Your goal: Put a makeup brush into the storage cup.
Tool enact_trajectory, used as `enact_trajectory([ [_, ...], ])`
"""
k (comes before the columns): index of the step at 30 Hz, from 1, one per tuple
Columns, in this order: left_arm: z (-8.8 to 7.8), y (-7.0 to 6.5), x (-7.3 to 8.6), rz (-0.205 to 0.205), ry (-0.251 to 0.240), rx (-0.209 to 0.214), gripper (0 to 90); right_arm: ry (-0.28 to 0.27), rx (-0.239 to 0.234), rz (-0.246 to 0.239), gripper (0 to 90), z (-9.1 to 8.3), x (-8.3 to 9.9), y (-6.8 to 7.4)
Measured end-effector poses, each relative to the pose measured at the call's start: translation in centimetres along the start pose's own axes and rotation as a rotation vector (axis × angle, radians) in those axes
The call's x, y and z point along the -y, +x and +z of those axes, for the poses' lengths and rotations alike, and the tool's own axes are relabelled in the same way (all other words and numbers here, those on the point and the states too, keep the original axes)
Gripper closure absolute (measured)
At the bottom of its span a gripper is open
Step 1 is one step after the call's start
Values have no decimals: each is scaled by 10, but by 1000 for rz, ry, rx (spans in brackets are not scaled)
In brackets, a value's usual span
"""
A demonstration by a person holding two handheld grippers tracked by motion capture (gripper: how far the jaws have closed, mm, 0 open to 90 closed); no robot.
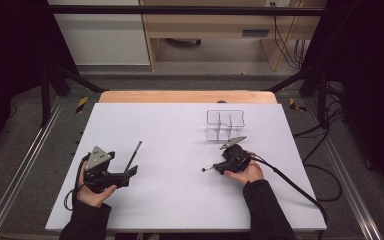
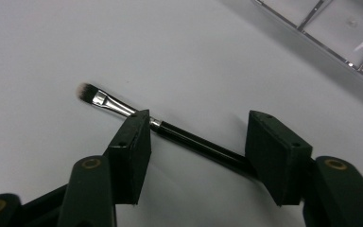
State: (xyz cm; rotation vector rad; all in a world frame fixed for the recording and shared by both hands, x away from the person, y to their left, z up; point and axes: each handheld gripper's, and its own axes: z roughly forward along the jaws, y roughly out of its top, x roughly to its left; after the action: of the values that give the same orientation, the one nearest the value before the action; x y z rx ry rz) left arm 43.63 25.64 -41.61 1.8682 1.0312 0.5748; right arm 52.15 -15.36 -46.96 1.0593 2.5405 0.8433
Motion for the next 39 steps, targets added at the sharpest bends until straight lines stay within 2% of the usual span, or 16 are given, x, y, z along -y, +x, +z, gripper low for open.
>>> enact_trajectory([
  [11,0,0,0,3,1,3,43,11,18,19,555,-3,0,3],
  [23,0,-1,0,8,4,6,44,34,35,-6,682,-8,2,6],
  [30,1,-1,0,10,6,7,44,50,37,-21,715,-10,2,8],
  [39,2,-2,0,13,8,10,44,55,22,-33,707,-10,2,6],
])
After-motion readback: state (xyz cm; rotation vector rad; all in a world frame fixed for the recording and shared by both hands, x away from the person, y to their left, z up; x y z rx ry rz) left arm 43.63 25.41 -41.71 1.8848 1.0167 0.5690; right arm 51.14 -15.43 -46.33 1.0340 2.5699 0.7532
